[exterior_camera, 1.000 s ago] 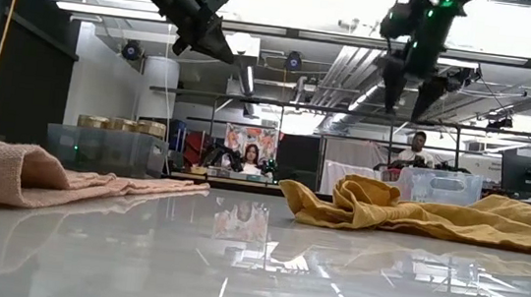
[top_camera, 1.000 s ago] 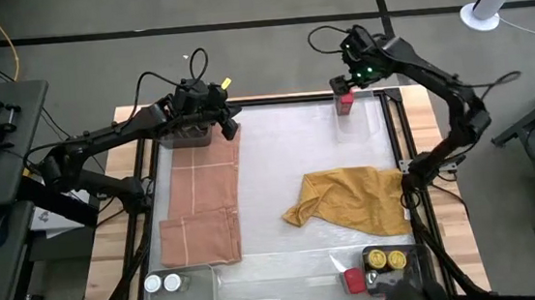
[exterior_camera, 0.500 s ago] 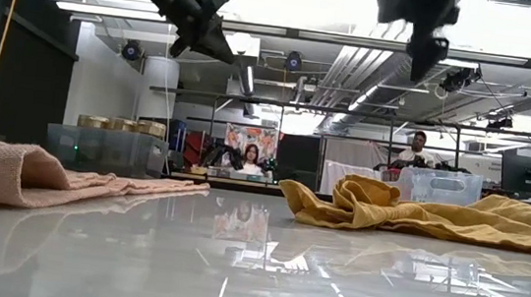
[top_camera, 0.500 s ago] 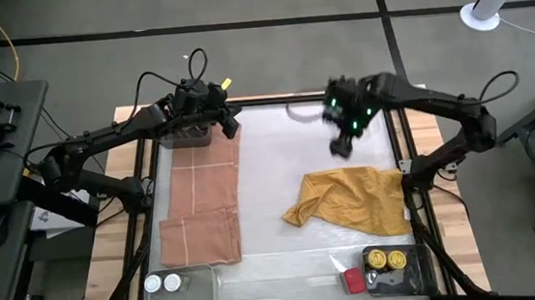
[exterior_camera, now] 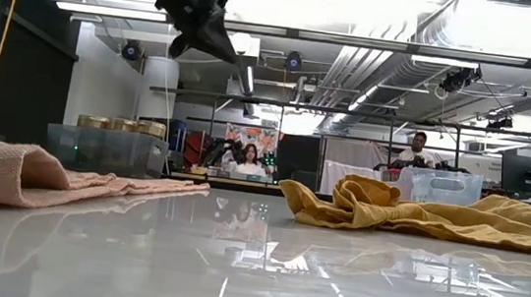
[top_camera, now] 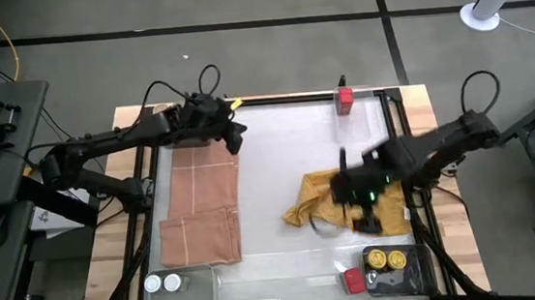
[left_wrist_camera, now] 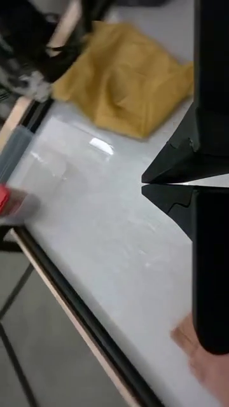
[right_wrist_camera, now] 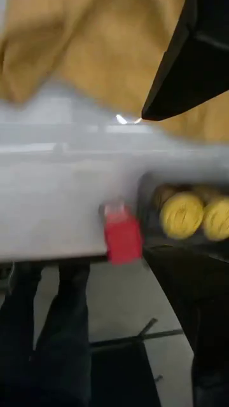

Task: Sort spices by type
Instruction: Put the red seasoning can into the transparent bin

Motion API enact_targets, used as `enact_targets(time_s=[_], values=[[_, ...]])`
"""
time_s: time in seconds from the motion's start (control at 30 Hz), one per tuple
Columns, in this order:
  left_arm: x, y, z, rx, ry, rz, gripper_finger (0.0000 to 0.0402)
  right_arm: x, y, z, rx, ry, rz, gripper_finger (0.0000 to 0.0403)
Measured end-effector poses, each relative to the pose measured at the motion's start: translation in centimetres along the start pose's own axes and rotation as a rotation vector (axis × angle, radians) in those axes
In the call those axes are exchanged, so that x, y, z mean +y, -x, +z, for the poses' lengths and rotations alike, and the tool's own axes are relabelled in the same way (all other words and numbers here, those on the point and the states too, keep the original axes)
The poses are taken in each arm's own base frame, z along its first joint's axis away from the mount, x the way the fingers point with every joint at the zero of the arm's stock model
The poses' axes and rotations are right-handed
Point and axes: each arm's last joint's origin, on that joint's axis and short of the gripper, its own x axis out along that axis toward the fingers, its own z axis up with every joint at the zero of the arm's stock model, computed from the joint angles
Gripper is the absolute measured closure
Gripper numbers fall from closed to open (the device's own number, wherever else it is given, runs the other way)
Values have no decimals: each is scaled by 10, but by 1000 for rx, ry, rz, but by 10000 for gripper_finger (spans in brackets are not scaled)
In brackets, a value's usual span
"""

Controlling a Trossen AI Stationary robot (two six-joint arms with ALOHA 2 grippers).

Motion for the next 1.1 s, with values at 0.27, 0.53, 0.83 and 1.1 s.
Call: enact_targets(time_s=[0.27,0.53,0.83,1.1], values=[[-16,1,-6,25,-216,-41,402,82,-85,3,-73,36,38,123],[-25,1,-9,29,-239,-68,402,108,-139,7,62,-70,171,311],[-28,1,-9,12,-213,-77,401,89,-151,-15,262,-40,-78,399],[-28,1,-9,14,-191,-77,402,90,-162,-9,239,73,-42,401]])
